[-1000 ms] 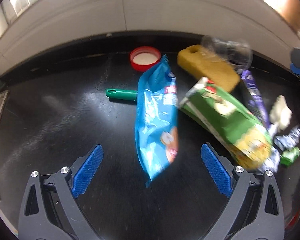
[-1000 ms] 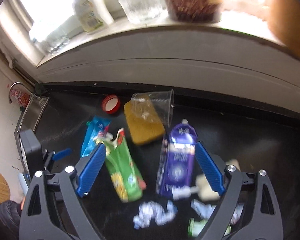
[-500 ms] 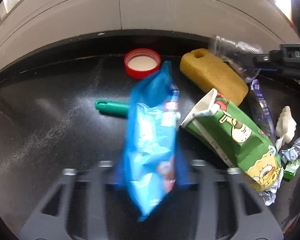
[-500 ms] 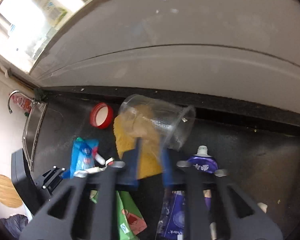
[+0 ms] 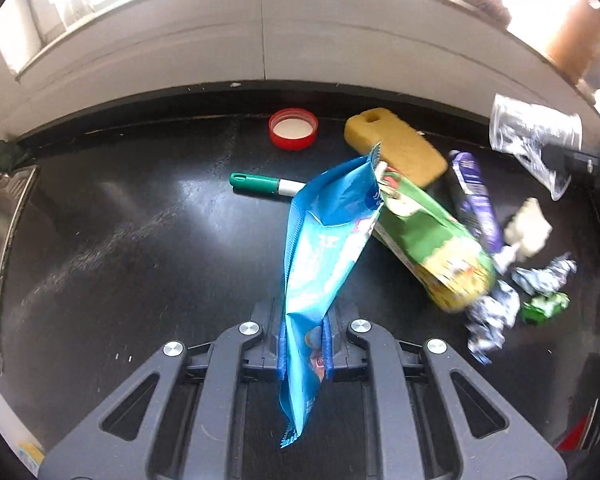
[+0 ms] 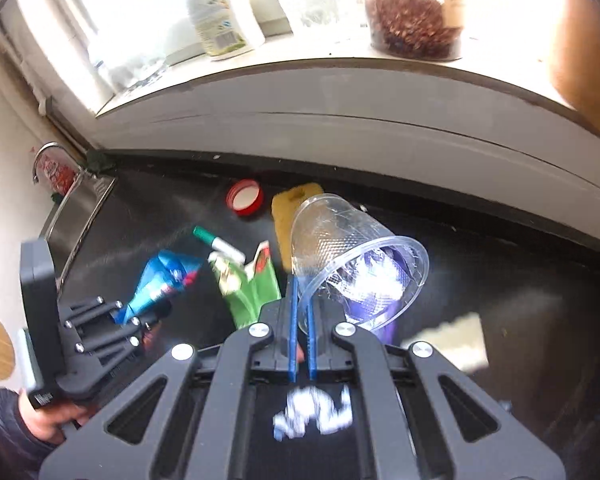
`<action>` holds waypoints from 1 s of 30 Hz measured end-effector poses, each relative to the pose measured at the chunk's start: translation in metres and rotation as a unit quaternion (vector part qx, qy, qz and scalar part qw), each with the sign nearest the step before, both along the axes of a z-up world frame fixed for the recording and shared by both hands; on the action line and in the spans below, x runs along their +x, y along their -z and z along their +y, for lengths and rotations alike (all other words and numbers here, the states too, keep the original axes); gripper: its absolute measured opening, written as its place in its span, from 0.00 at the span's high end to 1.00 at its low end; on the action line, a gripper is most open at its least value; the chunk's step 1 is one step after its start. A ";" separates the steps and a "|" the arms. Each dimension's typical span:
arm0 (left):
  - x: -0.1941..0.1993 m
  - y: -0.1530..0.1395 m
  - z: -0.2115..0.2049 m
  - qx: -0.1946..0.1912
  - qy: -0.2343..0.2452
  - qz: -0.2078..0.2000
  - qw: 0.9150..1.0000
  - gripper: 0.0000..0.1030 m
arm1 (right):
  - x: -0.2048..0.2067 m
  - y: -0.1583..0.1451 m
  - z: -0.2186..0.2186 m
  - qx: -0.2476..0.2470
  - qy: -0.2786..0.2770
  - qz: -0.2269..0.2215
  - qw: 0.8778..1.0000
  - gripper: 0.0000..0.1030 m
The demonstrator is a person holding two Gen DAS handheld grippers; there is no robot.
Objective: Collect trash
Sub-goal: 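Carry the blue bag and clear cup to the bin and release them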
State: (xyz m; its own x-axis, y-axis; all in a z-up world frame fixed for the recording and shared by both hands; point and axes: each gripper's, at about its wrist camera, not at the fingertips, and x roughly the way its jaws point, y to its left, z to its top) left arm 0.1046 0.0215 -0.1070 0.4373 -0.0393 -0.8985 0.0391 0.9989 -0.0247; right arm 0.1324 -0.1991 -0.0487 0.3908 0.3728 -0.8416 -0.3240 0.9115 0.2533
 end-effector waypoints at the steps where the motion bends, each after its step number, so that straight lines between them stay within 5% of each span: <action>1: -0.008 -0.004 -0.002 0.003 0.001 -0.005 1.000 0.88 | -0.014 -0.004 -0.002 -0.003 -0.001 -0.004 1.000 0.95; 12: -0.078 -0.030 -0.011 0.000 -0.001 -0.025 1.000 0.88 | -0.088 -0.021 -0.013 -0.016 -0.015 -0.020 1.000 0.95; 18: -0.105 -0.040 0.015 -0.004 -0.037 -0.042 0.998 0.88 | -0.101 -0.031 0.019 -0.017 -0.062 -0.031 0.997 0.95; 25: -0.156 -0.053 0.081 0.008 -0.133 -0.060 0.989 0.88 | -0.118 -0.043 0.126 0.004 -0.191 -0.035 0.981 0.95; 30: -0.227 -0.051 0.155 0.023 -0.252 -0.055 0.966 0.88 | -0.158 -0.039 0.238 0.024 -0.325 -0.016 0.945 0.95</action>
